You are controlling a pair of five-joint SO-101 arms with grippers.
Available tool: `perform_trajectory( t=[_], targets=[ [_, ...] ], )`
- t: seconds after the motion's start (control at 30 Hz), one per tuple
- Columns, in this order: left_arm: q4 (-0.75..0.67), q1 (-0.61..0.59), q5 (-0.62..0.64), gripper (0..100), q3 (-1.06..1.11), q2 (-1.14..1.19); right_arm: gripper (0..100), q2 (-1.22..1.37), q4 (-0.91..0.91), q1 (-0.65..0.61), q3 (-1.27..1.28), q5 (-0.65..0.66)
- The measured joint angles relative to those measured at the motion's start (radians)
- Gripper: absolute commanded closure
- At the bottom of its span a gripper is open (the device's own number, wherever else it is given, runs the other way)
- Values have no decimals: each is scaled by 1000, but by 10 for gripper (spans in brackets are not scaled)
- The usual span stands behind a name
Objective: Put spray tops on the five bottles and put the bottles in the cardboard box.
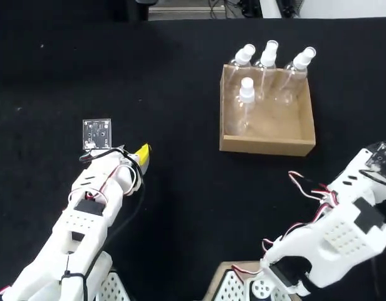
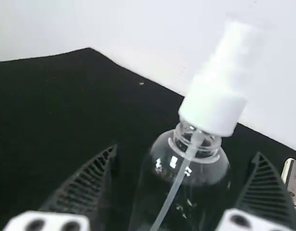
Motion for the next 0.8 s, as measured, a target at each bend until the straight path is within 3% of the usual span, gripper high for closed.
perform_trajectory(
  t=[0.33,0.67,0.8],
  targets=[
    [0,0,0,805,0,0,652,-15,32,0,0,0],
    [0,0,0,805,0,0,653,-15,199,0,-74,0],
    [0,0,0,805,0,0,750,-15,199,0,-74,0]
  ],
)
